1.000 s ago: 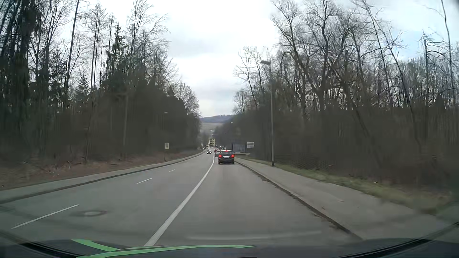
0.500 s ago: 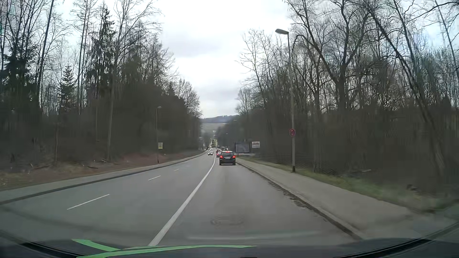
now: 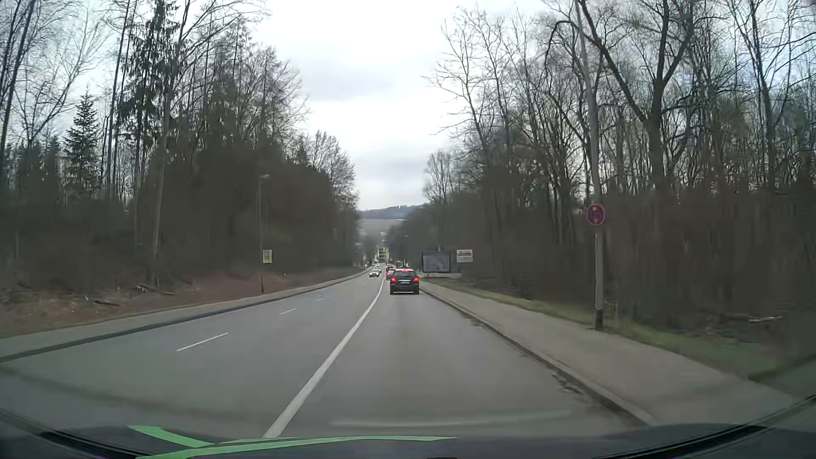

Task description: Follow the waypoints while adhering to traffic rules and regulations

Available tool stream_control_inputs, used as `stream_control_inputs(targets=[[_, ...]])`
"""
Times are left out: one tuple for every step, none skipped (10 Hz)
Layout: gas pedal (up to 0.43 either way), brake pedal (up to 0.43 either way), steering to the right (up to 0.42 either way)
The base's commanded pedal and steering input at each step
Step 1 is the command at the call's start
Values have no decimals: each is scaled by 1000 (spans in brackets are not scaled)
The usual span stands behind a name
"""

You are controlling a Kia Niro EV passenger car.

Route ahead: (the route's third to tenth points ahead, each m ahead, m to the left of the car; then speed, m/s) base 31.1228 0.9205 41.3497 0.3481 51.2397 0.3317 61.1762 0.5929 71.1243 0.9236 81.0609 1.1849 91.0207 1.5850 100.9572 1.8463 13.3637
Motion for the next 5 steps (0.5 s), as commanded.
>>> stream_control_inputs(targets=[[0, 85, -5], [0, 85, -6], [0, 85, -6], [0, 85, -6], [0, 79, -6]])
